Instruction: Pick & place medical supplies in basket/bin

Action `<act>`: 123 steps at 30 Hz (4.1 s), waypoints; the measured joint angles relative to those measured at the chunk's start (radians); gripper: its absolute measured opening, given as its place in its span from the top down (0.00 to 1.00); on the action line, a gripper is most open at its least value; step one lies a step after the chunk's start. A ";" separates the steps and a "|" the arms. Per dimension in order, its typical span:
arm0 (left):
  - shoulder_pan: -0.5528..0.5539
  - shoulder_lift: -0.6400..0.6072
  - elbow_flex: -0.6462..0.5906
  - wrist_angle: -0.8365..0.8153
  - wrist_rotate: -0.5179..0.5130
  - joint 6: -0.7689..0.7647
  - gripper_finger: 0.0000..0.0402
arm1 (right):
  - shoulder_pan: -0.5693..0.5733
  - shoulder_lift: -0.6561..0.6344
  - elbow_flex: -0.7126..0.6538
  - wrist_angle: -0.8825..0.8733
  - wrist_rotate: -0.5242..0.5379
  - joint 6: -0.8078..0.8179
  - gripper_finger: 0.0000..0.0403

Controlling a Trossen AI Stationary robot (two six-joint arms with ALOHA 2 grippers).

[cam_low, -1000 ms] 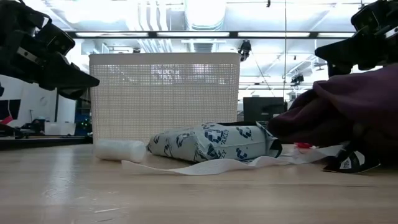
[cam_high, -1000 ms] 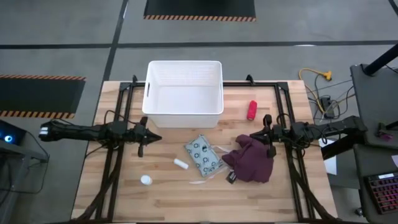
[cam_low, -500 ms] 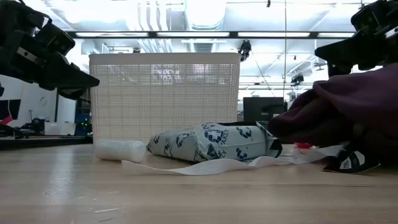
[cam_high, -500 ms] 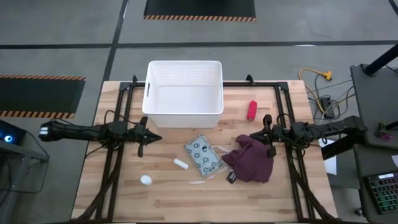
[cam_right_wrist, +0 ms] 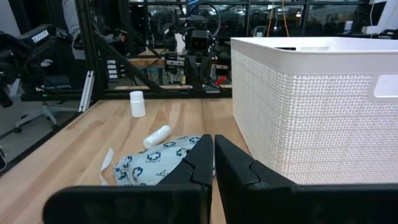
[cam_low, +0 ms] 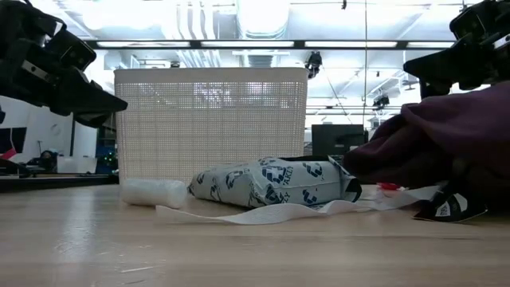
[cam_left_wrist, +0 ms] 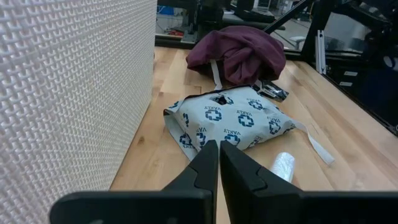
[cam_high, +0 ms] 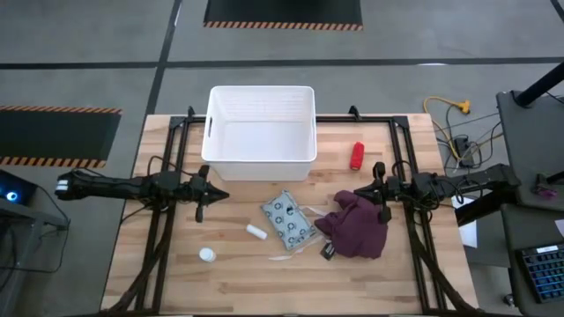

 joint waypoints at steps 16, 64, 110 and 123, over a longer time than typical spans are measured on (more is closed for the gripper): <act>0.000 0.000 0.000 0.000 0.000 0.000 1.00 | 0.000 0.000 0.000 0.000 0.000 0.000 0.98; 0.000 0.000 0.000 0.000 0.000 0.000 1.00 | -0.262 0.744 0.656 -0.848 0.486 1.120 0.32; 0.000 0.000 0.000 0.000 0.000 0.000 1.00 | -0.800 1.379 0.738 -0.731 0.063 0.920 0.60; 0.000 0.000 0.000 0.000 0.000 0.000 1.00 | -0.798 1.340 0.739 -0.728 0.019 0.945 0.78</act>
